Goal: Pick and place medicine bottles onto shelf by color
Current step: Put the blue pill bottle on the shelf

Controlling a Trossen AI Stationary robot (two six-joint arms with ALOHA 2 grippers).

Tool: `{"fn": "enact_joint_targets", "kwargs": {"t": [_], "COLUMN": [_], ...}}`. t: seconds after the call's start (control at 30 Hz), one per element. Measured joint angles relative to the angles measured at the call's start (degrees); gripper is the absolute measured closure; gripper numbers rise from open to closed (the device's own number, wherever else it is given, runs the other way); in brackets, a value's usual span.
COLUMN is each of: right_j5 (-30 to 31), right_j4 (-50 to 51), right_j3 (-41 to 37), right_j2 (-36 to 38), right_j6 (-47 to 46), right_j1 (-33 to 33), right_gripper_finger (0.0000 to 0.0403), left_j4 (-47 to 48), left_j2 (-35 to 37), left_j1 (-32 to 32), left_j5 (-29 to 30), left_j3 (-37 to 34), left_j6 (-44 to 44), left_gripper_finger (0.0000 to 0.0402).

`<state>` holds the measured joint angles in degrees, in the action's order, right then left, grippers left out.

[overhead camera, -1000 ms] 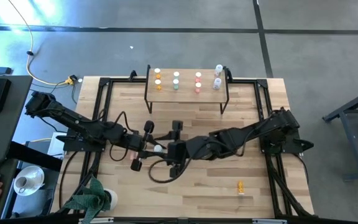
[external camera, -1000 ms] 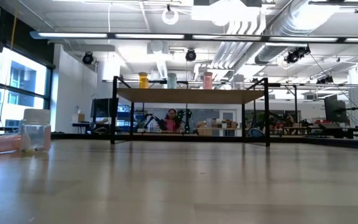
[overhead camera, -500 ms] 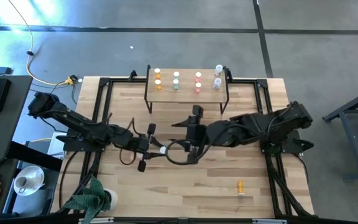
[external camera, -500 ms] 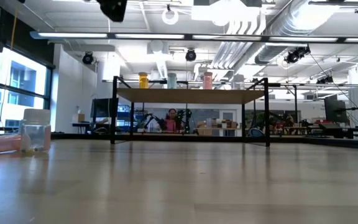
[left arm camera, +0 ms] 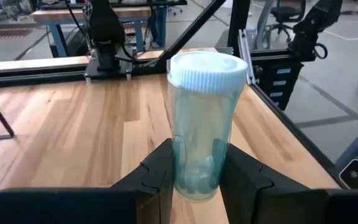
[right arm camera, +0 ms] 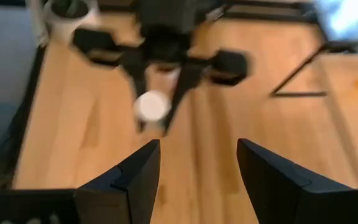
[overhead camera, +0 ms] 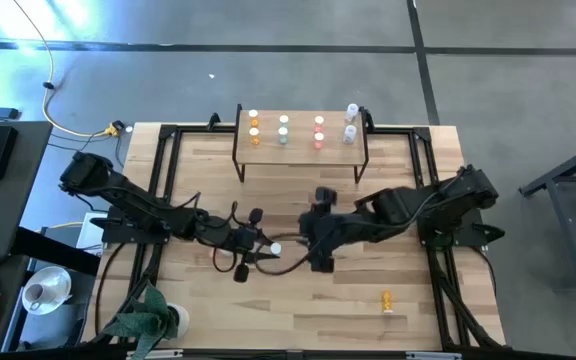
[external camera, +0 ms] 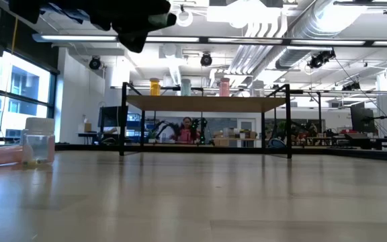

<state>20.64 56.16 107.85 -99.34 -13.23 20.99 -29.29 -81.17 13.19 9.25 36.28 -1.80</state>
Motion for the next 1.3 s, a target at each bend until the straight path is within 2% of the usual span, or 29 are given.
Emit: {"fn": "enact_joint_targets", "kwargs": {"t": [0.17,0.57,0.7,0.93,1.3], "right_j5": [-6.0,-6.8,-6.8,-10.7,-9.7], "right_j4": [0.2,-6.7,-8.9,-10.0,-10.7], "right_j3": [0.0,0.0,0.0,0.1,0.1], "right_j2": [-4.0,-7.6,-7.6,-9.1,-9.8], "right_j6": [3.4,11.8,12.2,12.5,13.7], "right_j1": [0.6,0.4,-0.5,-1.9,-2.4], "right_gripper_finger": [0.0199,0.0198,0.0199,0.0199,0.0199], "left_j4": [-0.7,-0.7,-0.9,-2.6,-4.6], "left_j2": [-1.3,-1.3,-1.3,-1.3,-1.2], "left_j1": [0.1,1.1,1.2,1.2,0.8], "left_j5": [-0.2,-0.2,-0.2,0.0,0.0], "left_j3": [0.0,0.0,0.0,0.0,0.2], "left_j6": [-0.5,-0.6,-0.4,-0.6,0.5], "left_gripper_finger": [0.0312,0.0312,0.0312,0.0312,0.0312]}}
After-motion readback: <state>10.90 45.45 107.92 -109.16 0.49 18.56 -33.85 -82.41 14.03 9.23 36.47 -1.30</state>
